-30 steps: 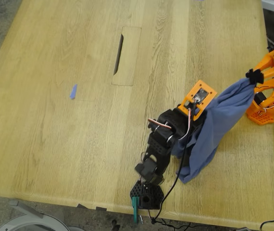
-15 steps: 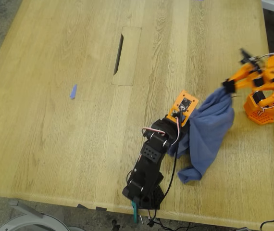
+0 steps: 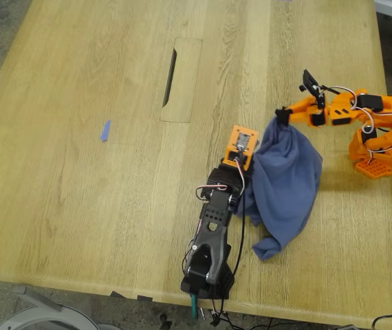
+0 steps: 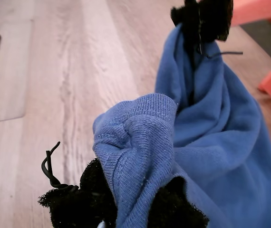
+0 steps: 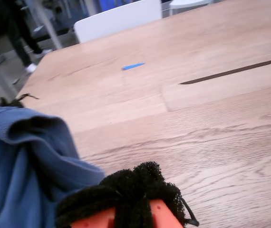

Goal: Fold a T-shirt

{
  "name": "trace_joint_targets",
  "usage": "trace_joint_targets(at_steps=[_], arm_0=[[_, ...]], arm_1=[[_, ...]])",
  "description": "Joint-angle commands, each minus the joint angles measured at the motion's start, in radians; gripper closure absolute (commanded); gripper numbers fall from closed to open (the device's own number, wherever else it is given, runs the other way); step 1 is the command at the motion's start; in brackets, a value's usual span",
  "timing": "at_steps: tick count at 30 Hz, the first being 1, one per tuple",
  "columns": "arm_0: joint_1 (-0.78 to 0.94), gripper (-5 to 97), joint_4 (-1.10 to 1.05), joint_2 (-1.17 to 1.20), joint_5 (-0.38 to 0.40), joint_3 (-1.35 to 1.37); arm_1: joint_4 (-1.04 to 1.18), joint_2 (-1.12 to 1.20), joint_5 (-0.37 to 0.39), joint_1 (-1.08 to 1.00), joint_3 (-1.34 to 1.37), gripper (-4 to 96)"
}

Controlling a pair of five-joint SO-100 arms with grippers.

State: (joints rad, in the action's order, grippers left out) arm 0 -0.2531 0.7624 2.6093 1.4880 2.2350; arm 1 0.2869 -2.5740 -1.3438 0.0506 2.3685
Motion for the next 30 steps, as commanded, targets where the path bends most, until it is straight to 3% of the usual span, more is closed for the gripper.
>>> trace_joint_targets(at_steps=[1, 15, 30], arm_0=[[0.075, 92, -0.140, 0.006, -0.012, 0.006], [0.272, 92, -0.561, -0.272, -0.025, 0.028], [0.514, 92, -0.816, -0.584, -0.021, -0.084]], arm_1=[[-0.127, 0.029, -0.008, -0.058, 0.021, 91.4], [-0.664, 0.489, -0.006, -0.236, -0.011, 91.4], [-0.904, 0.982, -0.006, -0.374, -0.351, 91.4]])
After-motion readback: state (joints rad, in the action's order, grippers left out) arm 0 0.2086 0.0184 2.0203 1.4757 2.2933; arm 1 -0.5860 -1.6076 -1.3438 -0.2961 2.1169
